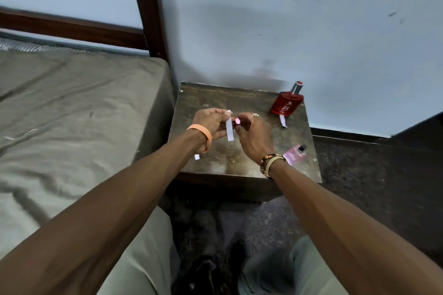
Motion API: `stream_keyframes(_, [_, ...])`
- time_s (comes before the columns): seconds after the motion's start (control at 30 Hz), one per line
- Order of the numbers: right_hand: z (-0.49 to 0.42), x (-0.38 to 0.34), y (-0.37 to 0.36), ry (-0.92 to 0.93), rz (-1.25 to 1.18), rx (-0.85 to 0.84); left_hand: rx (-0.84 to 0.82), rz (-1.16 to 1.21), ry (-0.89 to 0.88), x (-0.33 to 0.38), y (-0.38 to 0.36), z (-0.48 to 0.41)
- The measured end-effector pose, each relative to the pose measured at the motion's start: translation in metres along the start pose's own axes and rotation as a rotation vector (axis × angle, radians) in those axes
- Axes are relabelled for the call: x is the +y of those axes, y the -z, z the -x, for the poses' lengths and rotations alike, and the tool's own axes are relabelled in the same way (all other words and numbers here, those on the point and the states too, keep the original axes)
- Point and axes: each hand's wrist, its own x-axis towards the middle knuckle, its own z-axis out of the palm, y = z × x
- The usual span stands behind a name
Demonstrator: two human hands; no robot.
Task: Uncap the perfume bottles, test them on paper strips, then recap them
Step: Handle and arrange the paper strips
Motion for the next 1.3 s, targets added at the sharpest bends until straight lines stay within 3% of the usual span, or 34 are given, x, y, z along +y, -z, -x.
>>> stream_keyframes(0.27, [0.026,0.053,0.091,-0.04,0.089,0.169,-0.152,-0.06,-0.022,-0.003,-0.106,0.032])
stream_keyframes(0.5, [0.039,0.084,0.125,-0.1,0.087,0.209,-0.228,-0.136,-0.047,-0.013,-0.158,0.046])
stream_keyframes(1.3, [0.044,0.12,0.105,-0.168,0.094,0.062,-0.207,-0.272,-0.019,-0.054,-0.156,0.025])
